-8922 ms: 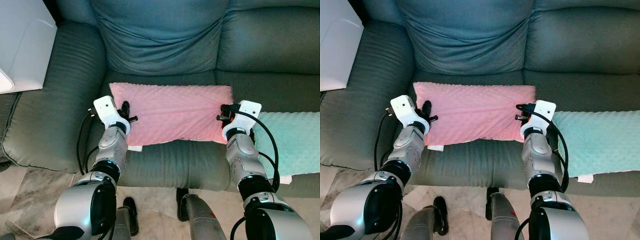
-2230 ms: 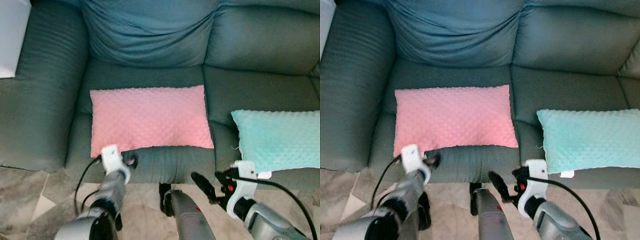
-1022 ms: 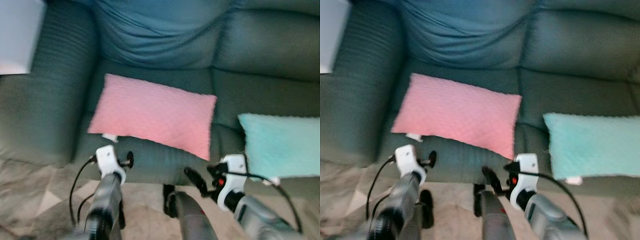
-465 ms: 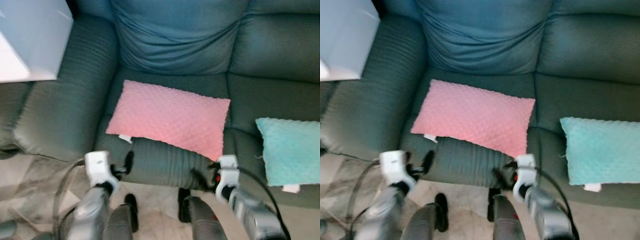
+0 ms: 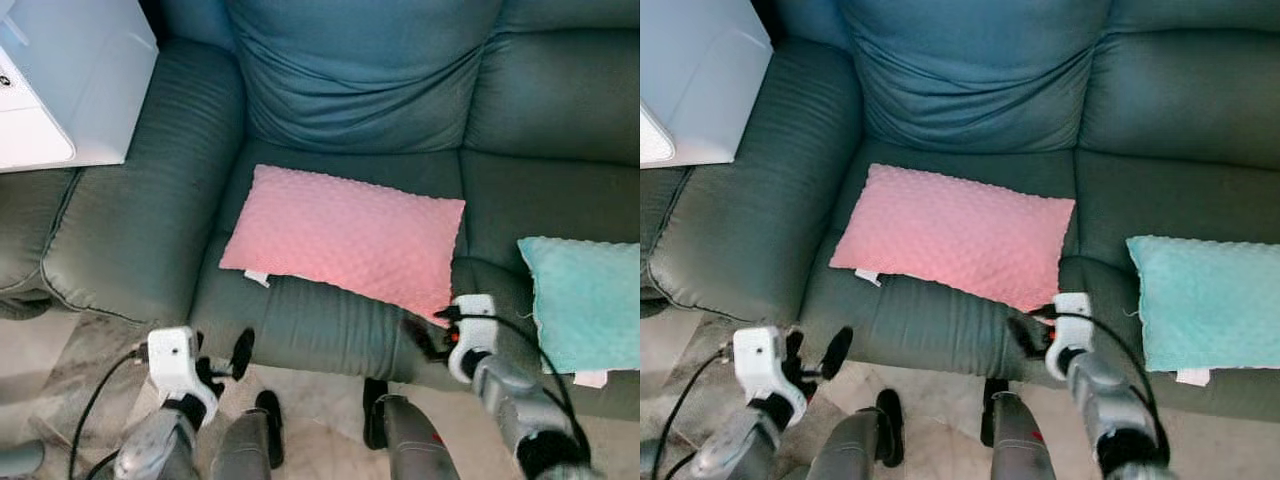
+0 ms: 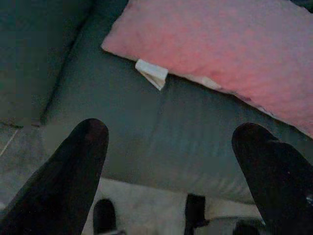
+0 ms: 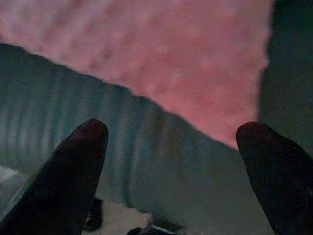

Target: Move the pillow to the sofa

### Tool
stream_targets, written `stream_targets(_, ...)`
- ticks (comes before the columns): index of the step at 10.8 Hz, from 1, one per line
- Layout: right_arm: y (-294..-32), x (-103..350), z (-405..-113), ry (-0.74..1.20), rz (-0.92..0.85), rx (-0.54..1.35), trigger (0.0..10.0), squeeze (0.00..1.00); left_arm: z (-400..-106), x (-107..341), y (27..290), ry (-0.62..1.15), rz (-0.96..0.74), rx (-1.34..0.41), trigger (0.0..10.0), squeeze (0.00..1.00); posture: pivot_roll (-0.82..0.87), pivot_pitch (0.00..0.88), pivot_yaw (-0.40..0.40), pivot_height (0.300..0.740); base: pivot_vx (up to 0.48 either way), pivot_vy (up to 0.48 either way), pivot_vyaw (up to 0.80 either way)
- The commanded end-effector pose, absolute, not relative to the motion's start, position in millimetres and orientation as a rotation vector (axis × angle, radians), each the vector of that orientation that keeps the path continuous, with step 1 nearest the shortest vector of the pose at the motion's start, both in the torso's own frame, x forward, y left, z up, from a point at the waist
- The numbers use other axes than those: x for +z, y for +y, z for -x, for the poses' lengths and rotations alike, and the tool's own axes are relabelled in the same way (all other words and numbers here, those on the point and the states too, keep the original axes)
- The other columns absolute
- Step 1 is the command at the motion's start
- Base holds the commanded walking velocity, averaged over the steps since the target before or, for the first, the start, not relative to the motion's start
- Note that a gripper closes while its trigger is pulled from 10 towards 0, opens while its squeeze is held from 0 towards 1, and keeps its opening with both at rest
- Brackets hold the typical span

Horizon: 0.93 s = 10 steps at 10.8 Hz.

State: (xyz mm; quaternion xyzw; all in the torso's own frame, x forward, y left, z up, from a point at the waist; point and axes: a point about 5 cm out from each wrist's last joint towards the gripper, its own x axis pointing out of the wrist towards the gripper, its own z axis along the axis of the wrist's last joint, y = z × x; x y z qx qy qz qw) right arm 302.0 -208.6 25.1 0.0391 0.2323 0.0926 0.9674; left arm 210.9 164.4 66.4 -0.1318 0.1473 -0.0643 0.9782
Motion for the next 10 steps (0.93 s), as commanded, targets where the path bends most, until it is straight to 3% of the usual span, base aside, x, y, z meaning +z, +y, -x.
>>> stream_targets(1, -215, 11, -291, 0.519, -0.082, 0.164, 10.0, 0.0, -203, 63, 170, 0.343, 0.262, -0.107, 10.0, 0.0, 0.03, 0.397, 0.105, 0.74, 0.0, 0.0, 0.0)
stream_targets(6, -238, -3, -281, 0.638, 0.052, 0.054, 10.0, 0.0, -199, 78, 170, 0.377, 0.271, -0.121, 10.0, 0.0, 0.06, 0.403, 0.124, 0.74, 0.0, 0.0, 0.0)
stream_targets(10, -243, 19, -301, 0.528, 0.077, 0.025, 10.0, 0.0, -202, 96, 168, 0.338, 0.316, -0.107, 10.0, 0.0, 0.08, 0.43, 0.112, 0.74, 0.0, 0.0, 0.0)
